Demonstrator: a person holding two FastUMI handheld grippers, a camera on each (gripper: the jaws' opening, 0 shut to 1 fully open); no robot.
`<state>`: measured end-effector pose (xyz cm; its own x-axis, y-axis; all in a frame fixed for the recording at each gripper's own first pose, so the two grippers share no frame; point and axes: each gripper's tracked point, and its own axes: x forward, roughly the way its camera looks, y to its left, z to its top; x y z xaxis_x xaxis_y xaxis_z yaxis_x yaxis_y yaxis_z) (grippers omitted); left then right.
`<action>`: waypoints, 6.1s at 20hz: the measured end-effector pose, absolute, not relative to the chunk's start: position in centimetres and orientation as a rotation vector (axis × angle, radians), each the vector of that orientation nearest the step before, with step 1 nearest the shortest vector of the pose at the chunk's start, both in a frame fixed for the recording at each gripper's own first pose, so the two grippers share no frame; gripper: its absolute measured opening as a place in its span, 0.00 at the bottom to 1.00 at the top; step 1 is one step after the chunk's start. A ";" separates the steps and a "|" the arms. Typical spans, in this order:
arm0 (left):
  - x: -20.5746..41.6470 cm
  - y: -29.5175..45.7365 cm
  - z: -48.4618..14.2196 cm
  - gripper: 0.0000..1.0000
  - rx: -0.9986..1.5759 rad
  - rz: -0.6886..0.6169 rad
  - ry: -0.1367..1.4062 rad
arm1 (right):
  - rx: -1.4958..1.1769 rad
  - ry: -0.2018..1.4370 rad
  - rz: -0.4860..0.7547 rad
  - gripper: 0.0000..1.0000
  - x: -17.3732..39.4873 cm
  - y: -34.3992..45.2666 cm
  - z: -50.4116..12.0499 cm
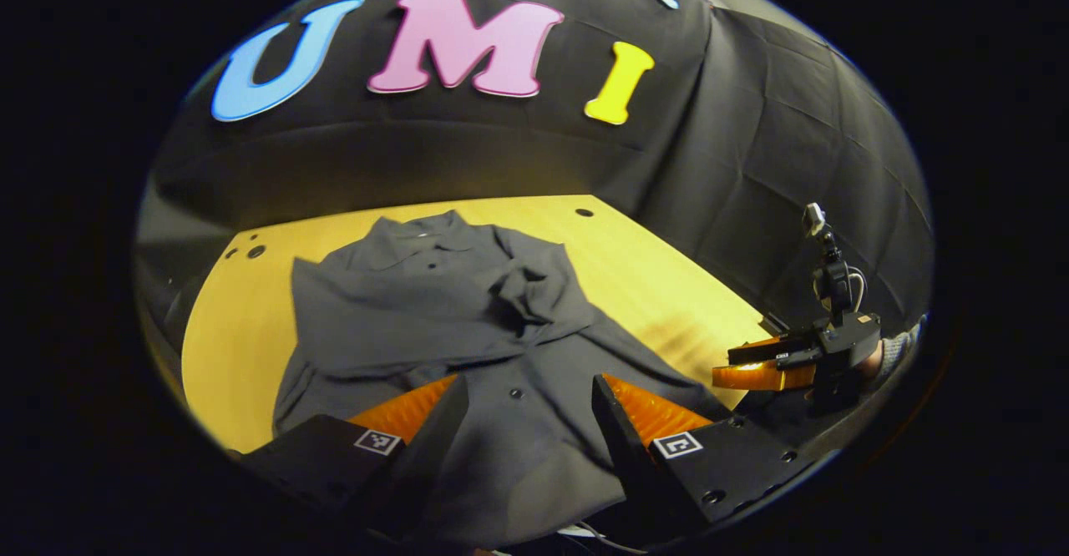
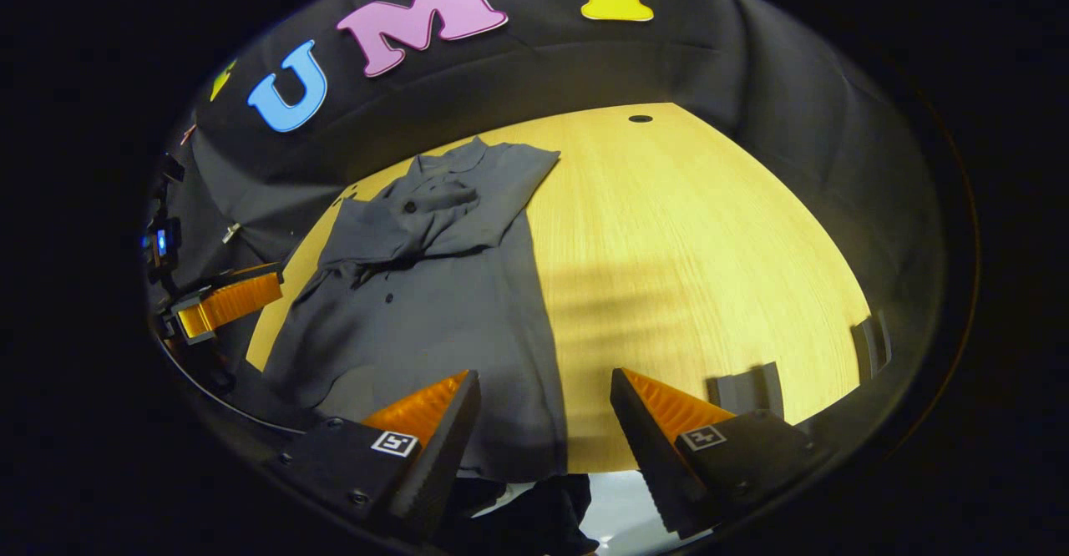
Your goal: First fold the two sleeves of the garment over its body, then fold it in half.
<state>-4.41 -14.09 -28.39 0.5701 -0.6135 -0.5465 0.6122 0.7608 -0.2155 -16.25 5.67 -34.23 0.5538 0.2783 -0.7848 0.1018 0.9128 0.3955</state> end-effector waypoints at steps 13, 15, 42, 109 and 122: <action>-6.8 4.5 -35.8 0.96 0.009 -0.394 0.805 | 0.363 1.063 0.064 0.97 -17.4 7.5 -35.9; -7.1 6.7 -37.4 0.96 0.003 -0.345 0.839 | 0.361 1.074 0.057 0.97 -17.5 7.6 -36.3; -4.8 4.9 -42.4 0.06 0.079 -0.410 0.984 | 0.328 1.103 0.111 0.05 -15.7 11.6 -38.2; 38.8 -4.3 -38.0 0.47 0.021 -0.282 0.552 | 0.253 0.767 -0.029 0.40 27.9 4.6 -43.5; 32.0 -3.7 -26.5 0.95 -0.025 -0.320 0.376 | 0.272 0.620 0.021 0.87 23.1 4.6 -31.4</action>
